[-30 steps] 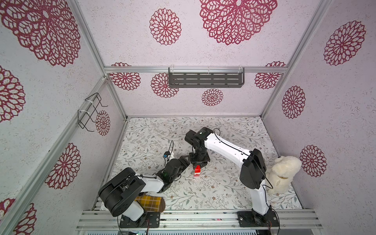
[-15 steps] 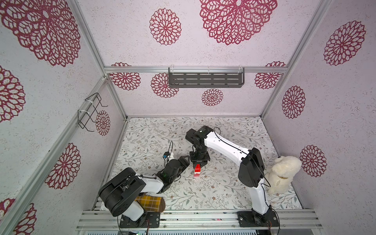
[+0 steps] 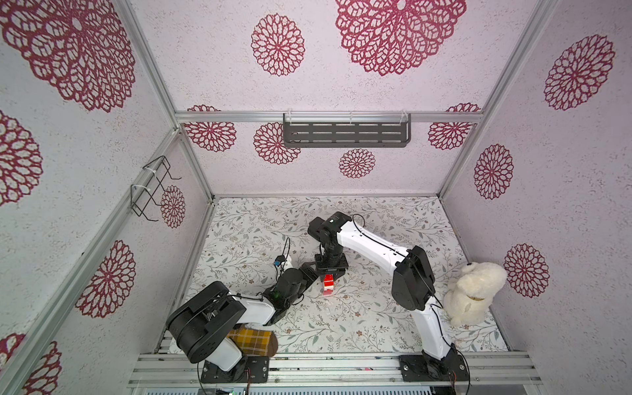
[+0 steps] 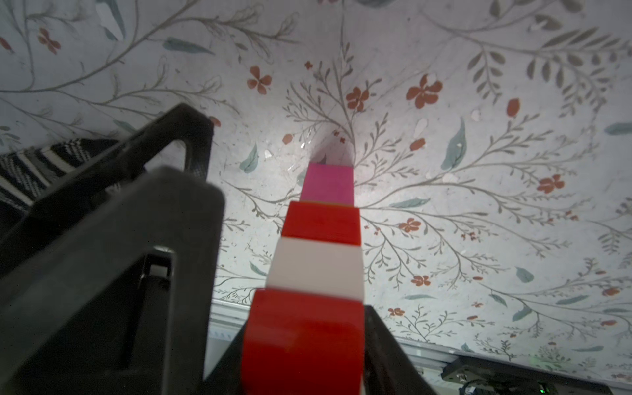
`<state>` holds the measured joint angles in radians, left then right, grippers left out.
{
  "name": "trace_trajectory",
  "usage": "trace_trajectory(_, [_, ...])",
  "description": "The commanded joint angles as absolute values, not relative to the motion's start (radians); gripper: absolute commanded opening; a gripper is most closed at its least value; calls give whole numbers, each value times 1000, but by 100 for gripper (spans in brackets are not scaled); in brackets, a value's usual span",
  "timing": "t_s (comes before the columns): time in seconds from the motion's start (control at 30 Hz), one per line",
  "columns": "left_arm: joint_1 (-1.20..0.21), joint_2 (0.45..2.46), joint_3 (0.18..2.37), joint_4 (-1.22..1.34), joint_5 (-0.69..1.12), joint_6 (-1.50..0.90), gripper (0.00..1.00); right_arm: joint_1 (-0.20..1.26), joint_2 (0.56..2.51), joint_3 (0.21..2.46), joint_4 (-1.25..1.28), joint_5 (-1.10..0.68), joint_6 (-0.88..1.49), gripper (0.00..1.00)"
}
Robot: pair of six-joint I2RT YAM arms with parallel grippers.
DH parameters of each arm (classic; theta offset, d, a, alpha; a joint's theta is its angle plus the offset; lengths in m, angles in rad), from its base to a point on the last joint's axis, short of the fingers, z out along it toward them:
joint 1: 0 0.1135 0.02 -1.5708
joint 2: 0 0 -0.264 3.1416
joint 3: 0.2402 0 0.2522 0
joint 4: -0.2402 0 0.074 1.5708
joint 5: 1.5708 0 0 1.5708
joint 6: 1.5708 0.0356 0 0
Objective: Assemble an ice cream with lego
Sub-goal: Assemble the lego brick with the lego brick.
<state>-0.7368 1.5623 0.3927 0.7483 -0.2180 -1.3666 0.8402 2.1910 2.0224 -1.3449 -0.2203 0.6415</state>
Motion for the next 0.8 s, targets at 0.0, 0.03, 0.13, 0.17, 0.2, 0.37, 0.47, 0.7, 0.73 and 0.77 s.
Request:
trace_trajectory(0.0, [-736, 1583, 388, 779, -212, -1370, 67, 836, 2190, 2033, -1346, -191, 624, 47])
trace_trajectory(0.03, [-736, 1585, 390, 780, -210, -1371, 67, 835, 2191, 2033, -1345, -189, 622, 48])
trace_trajectory(0.13, [-736, 1589, 389, 784, -210, -1374, 67, 836, 2190, 2037, -1345, -187, 617, 50])
trace_trajectory(0.17, [-736, 1590, 389, 785, -210, -1375, 67, 836, 2190, 2039, -1342, -188, 617, 51])
trace_trajectory(0.2, [-737, 1592, 390, 787, -211, -1375, 67, 837, 2191, 2047, -1340, -190, 616, 52])
trace_trajectory(0.37, [-736, 1599, 392, 791, -212, -1376, 67, 843, 2193, 2105, -1327, -218, 614, 61])
trace_trajectory(0.47, [-736, 1604, 393, 795, -213, -1380, 67, 848, 2189, 2126, -1312, -238, 609, 68])
trace_trajectory(0.7, [-736, 1621, 399, 798, -212, -1384, 67, 857, 2161, 2123, -1278, -260, 587, 89])
trace_trajectory(0.73, [-736, 1623, 400, 799, -210, -1384, 67, 857, 2154, 2120, -1267, -266, 582, 93])
trace_trajectory(0.77, [-735, 1624, 404, 799, -209, -1385, 67, 857, 2147, 2116, -1253, -276, 579, 96])
